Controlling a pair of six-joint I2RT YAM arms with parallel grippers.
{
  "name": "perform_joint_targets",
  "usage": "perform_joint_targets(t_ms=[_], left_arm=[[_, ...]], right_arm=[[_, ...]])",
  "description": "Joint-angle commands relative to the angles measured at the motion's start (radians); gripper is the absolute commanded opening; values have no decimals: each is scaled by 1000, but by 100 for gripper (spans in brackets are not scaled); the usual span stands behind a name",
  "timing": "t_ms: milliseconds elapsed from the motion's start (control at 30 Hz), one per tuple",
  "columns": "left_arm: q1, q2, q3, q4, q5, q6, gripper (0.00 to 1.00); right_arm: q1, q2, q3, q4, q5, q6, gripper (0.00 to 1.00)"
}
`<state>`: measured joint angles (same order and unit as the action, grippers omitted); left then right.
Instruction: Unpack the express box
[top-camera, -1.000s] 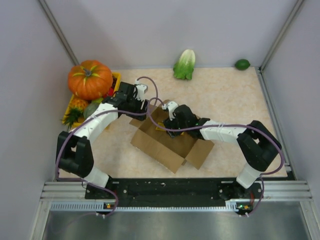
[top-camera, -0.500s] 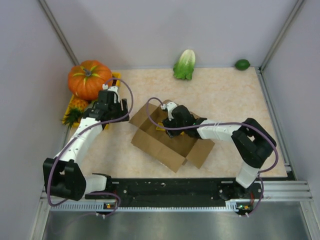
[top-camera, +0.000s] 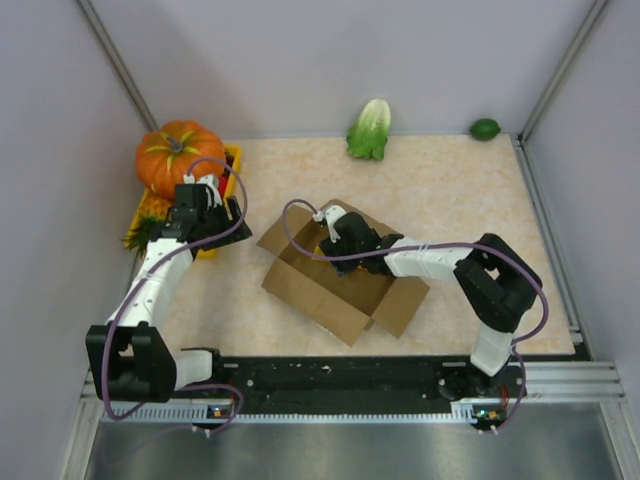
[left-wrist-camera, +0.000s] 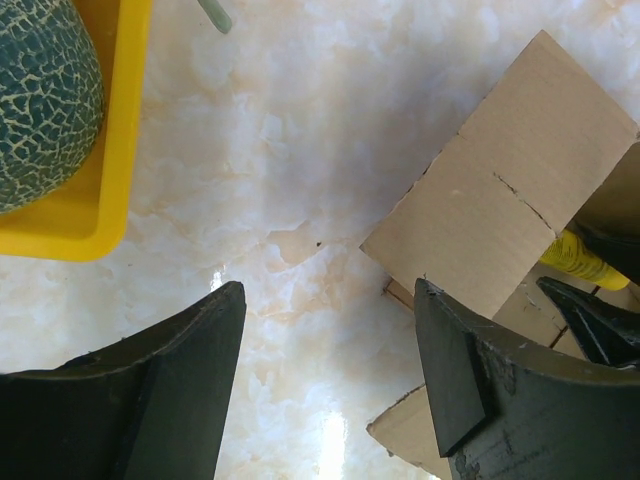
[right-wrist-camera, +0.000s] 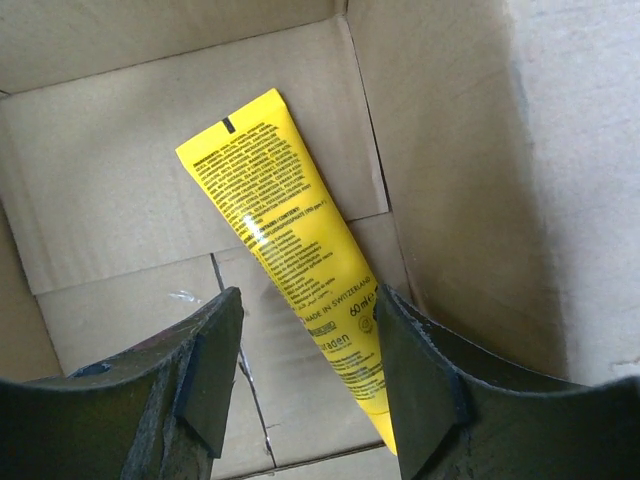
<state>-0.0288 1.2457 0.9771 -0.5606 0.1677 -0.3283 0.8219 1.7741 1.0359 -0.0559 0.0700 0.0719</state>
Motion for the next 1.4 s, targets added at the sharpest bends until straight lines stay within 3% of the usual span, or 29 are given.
perform_joint_targets(t_ms=[0, 200, 467, 833, 1367], left_arm=[[13, -32, -8, 31, 38, -8, 72], [21, -34, -8, 30, 49, -6, 72], [21, -35, -17, 28, 56, -3, 72], [21, -25, -9, 25, 84, -2, 72], [46, -136, -12, 79, 135, 5, 72]], right_arm=[[57, 47, 35, -87, 134, -43, 56], [69, 77, 73, -104, 163, -118, 57], [62, 145, 156, -255, 102, -8, 54], [63, 73, 161, -263, 142, 14, 24], [10, -252, 167, -286, 114, 63, 21]])
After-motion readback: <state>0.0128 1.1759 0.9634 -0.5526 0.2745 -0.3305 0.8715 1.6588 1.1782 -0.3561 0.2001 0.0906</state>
